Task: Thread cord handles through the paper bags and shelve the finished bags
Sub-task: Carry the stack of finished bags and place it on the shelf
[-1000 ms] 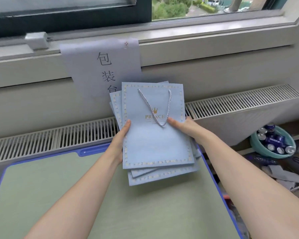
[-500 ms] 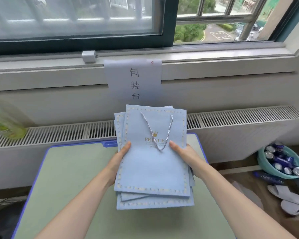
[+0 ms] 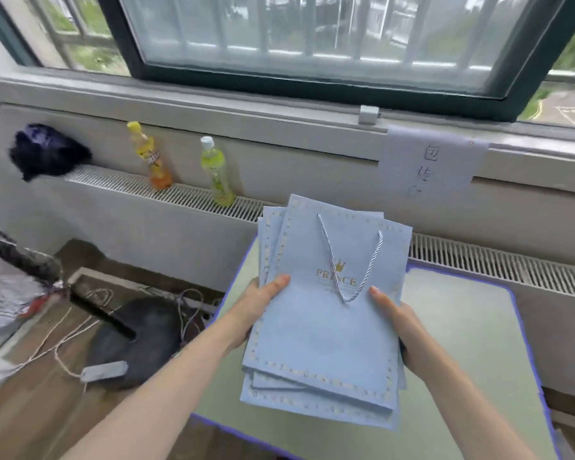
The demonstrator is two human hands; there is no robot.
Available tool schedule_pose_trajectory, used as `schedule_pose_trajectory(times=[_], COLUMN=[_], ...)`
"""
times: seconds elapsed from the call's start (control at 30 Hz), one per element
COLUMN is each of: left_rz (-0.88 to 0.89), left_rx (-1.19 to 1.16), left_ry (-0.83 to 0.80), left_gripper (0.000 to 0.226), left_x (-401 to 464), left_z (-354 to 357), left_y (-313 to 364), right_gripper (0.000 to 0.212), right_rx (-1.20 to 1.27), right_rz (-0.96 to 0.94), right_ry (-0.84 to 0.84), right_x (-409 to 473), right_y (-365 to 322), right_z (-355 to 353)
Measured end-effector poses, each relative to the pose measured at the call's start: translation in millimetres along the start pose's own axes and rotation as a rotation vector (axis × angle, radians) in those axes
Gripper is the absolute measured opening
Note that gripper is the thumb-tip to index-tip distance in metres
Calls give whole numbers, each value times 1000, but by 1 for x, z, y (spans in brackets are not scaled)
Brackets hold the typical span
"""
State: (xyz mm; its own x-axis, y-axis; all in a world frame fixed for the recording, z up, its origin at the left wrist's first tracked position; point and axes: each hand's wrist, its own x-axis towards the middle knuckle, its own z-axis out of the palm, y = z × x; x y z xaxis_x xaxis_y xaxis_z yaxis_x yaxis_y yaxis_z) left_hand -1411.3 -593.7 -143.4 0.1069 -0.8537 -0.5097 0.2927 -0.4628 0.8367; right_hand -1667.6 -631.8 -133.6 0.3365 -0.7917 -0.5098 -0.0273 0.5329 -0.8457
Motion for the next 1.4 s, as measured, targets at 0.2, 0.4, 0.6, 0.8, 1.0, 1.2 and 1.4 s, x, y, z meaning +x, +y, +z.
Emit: schedule_pose_trajectory(times=[0.2,0.4,0.6,0.8,1.0,1.2,1.4], left_rz=[19,13,39,22,52,126,244], left_rx=[-62,-113,-168,-240,-372,-509,-642], left_ry=[126,248,441,659,886,1066,1120], left_gripper=[79,37,40,25,51,53,48], left_x=[-51,-94,-142,-201,-275,-340,-386], left_z=[-45,-68,-87,-114,-161,-209,-289], left_y=[-32,-52,-75,-97,-114,-128,-129], right_gripper=[53,52,49,45,38,51,47], right_rx=[-41,-106,-206,-299,-384,-483,-593], right_rz=[51,80,104,97,117,163,144], right_ry=[-197,-400,-589,-796,-963,-1012,-1120], right_x=[-13,-14,-16,-26,-37,-57,-65], right_y=[17,21,32,39,59,74,95], right_z=[42,69,101,155,241,346,467])
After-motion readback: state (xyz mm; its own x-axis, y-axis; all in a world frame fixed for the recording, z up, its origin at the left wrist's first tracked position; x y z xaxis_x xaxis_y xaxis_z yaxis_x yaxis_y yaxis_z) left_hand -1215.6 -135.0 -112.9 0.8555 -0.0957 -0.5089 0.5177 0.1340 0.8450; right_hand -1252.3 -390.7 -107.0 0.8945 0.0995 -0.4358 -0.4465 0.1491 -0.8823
